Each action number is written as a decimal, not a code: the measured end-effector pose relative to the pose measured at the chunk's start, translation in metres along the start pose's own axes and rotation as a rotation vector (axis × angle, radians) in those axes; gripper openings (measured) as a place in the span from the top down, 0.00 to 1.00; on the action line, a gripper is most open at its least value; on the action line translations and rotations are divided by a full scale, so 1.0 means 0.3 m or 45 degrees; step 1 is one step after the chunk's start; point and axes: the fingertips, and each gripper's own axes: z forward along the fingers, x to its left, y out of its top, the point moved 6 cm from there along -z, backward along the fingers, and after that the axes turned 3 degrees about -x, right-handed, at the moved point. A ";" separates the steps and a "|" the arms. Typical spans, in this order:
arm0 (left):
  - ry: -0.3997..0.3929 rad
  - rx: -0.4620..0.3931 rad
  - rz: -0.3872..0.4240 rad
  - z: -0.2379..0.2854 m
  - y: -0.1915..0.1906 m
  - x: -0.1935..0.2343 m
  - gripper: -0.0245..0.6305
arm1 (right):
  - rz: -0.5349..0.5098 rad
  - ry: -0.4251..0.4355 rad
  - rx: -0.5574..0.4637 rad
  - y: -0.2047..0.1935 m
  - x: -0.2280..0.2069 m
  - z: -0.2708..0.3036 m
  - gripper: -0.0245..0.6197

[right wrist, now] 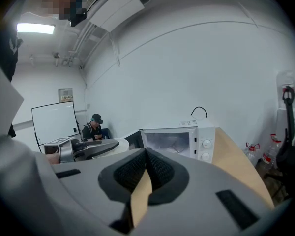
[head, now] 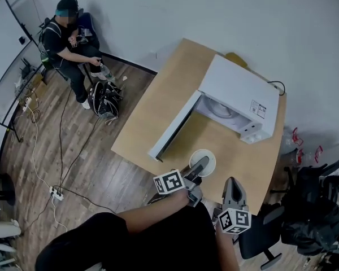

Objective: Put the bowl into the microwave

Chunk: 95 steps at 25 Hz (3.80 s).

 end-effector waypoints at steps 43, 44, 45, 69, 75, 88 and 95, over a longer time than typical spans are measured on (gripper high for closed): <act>0.300 -0.024 0.161 0.929 0.285 0.570 0.63 | 0.074 0.112 0.023 0.016 -0.455 0.523 0.87; 0.306 -0.018 0.184 0.941 0.289 0.572 0.63 | 0.056 0.118 0.031 0.009 -0.443 0.522 0.87; 0.308 -0.010 0.205 0.954 0.291 0.574 0.63 | 0.026 0.128 0.039 0.003 -0.424 0.519 0.87; 0.508 0.089 0.546 1.050 0.374 0.619 0.63 | -0.050 0.202 0.057 -0.009 -0.314 0.522 0.87; 0.574 0.090 0.701 1.033 0.395 0.621 0.63 | -0.032 0.224 0.075 -0.029 -0.265 0.502 0.87; 0.504 0.173 1.044 1.033 0.385 0.592 0.43 | -0.004 0.220 0.122 -0.053 -0.303 0.487 0.87; 0.506 0.252 1.259 1.035 0.372 0.585 0.41 | 0.031 0.268 0.180 -0.072 -0.322 0.501 0.87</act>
